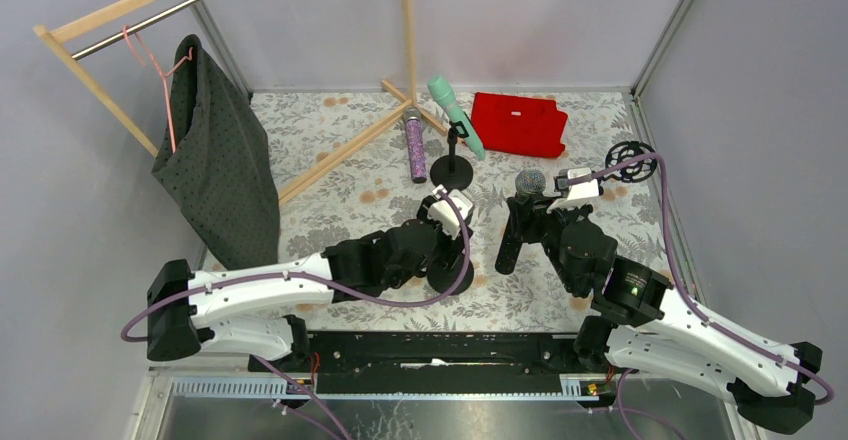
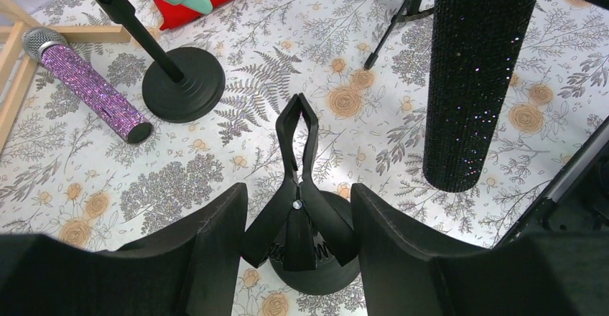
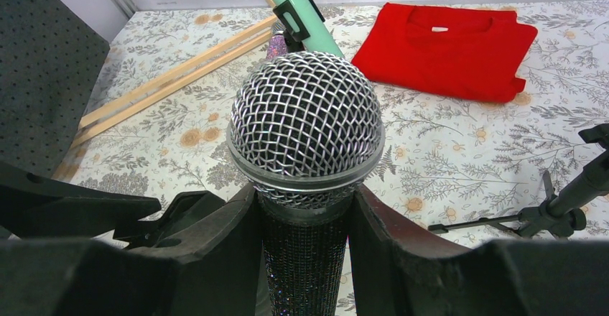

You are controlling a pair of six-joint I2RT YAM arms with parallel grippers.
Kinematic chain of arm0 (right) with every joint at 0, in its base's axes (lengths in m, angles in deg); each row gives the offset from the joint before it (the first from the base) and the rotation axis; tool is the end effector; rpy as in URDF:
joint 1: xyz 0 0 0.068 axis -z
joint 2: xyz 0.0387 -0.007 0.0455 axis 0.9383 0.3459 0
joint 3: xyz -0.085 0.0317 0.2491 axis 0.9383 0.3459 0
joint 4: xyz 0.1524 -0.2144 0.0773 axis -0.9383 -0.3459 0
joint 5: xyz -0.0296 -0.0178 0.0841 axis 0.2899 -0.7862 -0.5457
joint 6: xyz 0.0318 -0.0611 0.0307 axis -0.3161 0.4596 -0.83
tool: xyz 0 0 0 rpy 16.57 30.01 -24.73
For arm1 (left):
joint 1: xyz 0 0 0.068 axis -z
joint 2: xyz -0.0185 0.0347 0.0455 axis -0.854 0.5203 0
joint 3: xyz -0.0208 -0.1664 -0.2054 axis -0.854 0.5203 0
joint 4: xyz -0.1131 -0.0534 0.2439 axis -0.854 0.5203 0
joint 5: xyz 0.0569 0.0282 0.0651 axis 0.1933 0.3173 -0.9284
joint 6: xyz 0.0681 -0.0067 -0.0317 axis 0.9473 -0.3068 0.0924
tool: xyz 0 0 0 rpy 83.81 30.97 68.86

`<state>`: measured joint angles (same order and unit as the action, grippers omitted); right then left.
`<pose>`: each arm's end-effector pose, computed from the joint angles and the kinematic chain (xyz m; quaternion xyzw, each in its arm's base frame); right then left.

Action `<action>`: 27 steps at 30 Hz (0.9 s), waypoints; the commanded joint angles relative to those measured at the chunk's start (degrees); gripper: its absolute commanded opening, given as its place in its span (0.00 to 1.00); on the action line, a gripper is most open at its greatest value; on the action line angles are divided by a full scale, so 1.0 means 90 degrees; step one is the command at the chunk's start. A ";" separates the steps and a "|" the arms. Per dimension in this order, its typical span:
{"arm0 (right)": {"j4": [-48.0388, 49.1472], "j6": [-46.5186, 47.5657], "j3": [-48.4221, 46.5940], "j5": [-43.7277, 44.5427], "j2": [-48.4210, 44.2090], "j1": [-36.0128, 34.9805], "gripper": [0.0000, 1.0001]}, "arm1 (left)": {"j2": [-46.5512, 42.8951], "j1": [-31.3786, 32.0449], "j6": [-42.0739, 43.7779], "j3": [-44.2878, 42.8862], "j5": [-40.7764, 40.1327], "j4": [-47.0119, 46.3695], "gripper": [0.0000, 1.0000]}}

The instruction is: Attach the microphones to the stand

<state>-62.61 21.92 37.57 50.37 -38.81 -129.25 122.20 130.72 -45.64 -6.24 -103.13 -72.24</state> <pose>0.1337 0.1422 0.3439 -0.0232 0.7267 0.1790 0.6628 0.1245 -0.2895 0.2908 0.3143 0.7527 -0.1986 0.5433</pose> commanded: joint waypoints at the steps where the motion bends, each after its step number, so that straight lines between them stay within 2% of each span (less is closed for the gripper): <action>1: 0.0331 -0.0123 -0.0049 0.0029 -0.0014 -0.0010 0.00 | 0.0020 0.0029 -0.0034 -0.0360 -0.0019 0.0126 0.55; 4: 0.0328 -0.0123 -0.0025 0.0050 -0.0023 -0.0012 0.00 | -0.0076 0.0029 -0.0035 -0.0281 0.0071 0.0150 0.48; 8: 0.0344 -0.0091 -0.0014 0.0076 -0.0016 -0.0012 0.00 | -0.0261 0.0029 0.0030 -0.0141 0.0137 0.0260 0.33; 15: 0.0387 0.0113 -0.0024 0.0020 -0.0013 -0.0012 0.00 | -0.0703 0.0019 0.0699 0.0126 0.0637 0.0411 0.33; 19: 0.0548 0.0504 0.0010 -0.0232 -0.0105 -0.0012 0.00 | -0.1050 0.0020 0.1274 0.0313 0.1268 0.0374 0.37; 22: 0.0975 0.1086 0.0196 -0.0868 -0.0277 -0.0012 0.00 | -0.1268 0.0019 0.1604 0.0431 0.1622 0.0329 0.37; 24: 0.1643 0.1562 0.0483 -0.1442 -0.0473 -0.0012 0.00 | -0.1394 0.0022 0.1792 0.0538 0.1841 0.0257 0.37; 27: 0.2719 0.2757 0.1071 -0.2798 -0.0714 -0.0012 0.00 | -0.1573 0.0017 0.2015 0.0735 0.2191 0.0065 0.37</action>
<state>-54.05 32.71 42.64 40.55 -42.53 -129.22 110.94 130.72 -33.03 -1.08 -89.27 -67.32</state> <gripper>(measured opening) 0.474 0.534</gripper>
